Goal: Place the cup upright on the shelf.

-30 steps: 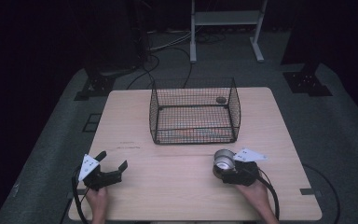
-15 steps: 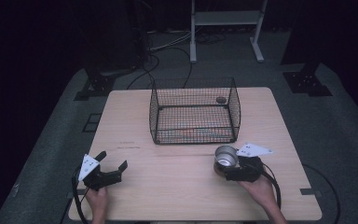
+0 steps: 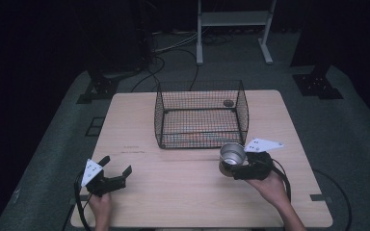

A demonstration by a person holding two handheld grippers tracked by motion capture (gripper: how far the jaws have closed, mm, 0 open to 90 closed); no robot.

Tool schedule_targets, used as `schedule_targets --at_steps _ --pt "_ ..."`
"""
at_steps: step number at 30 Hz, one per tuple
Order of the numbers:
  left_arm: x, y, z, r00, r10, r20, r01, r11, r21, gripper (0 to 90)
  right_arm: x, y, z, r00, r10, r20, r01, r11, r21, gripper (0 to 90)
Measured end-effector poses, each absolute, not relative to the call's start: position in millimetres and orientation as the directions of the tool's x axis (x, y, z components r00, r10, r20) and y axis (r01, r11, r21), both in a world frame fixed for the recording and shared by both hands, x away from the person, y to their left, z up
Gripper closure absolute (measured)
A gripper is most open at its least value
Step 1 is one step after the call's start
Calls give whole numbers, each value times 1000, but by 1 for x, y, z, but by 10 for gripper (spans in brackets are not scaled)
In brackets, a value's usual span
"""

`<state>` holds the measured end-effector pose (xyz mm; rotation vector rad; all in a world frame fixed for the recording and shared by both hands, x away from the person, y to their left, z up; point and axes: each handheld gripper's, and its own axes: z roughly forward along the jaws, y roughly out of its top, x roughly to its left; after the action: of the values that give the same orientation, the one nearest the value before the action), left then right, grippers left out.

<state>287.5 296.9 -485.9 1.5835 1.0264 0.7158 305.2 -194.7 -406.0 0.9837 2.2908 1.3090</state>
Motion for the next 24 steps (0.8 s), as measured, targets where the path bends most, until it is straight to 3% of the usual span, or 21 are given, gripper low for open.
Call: schedule_targets --at_steps 24 --pt "288 297 -486 450 891 -61 254 -63 965 0 328 -189 -376 -726 684 69 419 360 833 177"
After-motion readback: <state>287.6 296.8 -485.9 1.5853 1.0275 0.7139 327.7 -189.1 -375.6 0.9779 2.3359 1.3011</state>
